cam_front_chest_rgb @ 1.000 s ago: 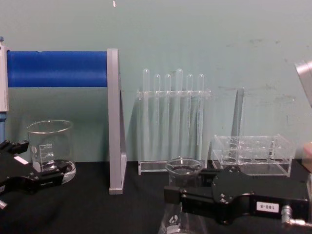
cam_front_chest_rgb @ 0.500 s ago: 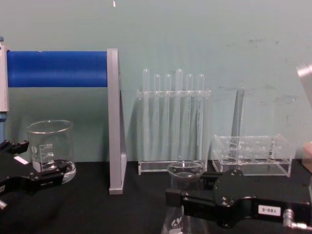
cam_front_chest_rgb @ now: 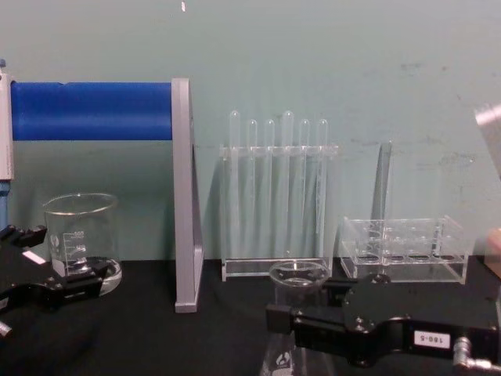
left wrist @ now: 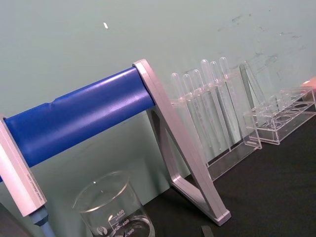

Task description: Grasp the erlenmeyer flask with one hand, shake it three times, then place it back.

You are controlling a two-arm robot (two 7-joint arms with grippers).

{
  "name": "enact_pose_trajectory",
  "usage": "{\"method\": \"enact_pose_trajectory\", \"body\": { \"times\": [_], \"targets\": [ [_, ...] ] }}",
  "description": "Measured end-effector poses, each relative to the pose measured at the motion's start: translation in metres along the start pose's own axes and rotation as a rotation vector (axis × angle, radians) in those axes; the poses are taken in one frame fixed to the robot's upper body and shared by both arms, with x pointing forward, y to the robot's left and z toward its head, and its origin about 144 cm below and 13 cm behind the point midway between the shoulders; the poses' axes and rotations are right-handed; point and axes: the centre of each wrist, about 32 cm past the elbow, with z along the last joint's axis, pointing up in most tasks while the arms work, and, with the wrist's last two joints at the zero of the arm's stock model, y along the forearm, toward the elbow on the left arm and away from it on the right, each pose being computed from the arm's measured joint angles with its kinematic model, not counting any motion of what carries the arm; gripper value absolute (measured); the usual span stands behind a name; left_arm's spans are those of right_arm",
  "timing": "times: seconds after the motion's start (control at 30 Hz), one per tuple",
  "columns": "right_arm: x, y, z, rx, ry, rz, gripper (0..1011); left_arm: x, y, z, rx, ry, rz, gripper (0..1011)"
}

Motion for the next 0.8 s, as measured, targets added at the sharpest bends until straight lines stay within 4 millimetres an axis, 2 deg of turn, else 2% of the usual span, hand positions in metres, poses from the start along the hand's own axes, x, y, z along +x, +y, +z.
{"method": "enact_pose_trajectory", "body": {
  "times": [0.8],
  "targets": [
    [-0.0001, 0.0, -0.0003, -0.002, 0.001, 0.0, 453, 0.0, 0.0, 0.0, 0.0, 0.0, 0.0, 1001]
  ]
}}
